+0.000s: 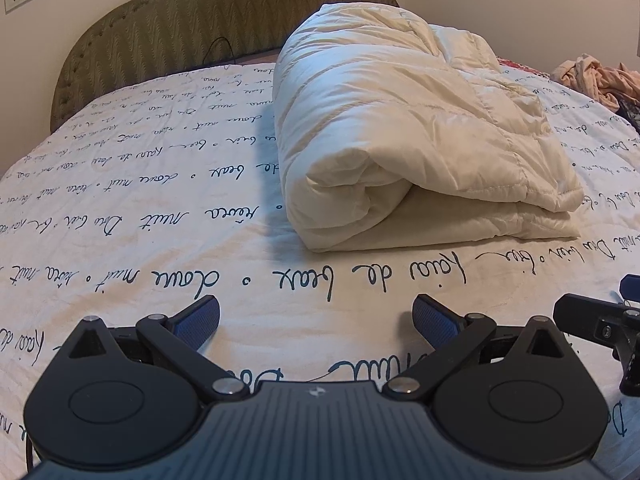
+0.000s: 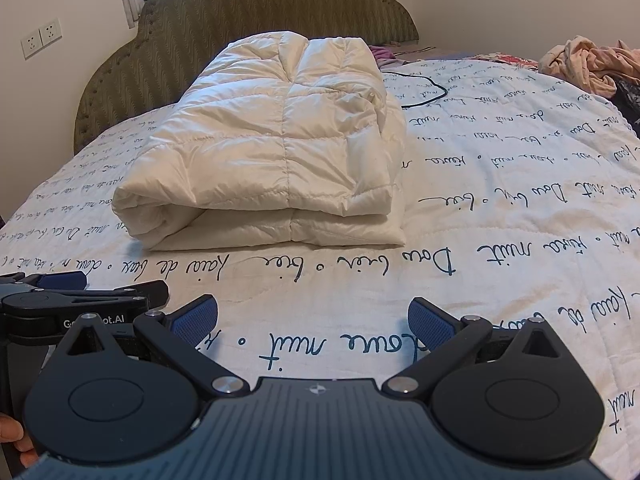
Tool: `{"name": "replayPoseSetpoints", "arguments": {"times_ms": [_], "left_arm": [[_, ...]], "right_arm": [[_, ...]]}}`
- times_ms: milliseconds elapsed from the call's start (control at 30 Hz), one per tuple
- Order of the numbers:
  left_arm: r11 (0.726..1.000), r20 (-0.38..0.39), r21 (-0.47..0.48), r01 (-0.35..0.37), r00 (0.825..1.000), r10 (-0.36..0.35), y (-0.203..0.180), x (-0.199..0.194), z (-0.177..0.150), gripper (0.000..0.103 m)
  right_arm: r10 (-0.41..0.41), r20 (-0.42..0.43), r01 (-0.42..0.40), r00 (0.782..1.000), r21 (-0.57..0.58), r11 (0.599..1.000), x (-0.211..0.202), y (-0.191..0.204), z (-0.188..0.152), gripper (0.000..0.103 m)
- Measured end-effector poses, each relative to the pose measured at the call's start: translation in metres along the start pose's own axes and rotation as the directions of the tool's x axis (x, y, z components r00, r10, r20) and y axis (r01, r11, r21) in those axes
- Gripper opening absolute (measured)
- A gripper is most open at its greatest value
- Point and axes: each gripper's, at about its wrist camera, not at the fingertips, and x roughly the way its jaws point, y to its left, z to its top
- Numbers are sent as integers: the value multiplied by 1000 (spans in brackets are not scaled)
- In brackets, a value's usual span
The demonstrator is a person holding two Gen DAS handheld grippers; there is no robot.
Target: Fold small clothes
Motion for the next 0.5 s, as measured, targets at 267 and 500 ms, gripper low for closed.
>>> {"name": "replayPoseSetpoints", "arguments": {"times_ms": [267, 500], "left_arm": [[999, 4, 47, -8, 1000, 8, -7, -1, -1, 103], [1000, 1, 24, 5, 1000, -5, -6, 0, 0, 103]], "right_arm": [[10, -3, -10, 1000, 0, 1000, 2, -3, 2, 103], [21, -5, -21, 1000, 4, 1000, 2, -4, 2, 103]]}}
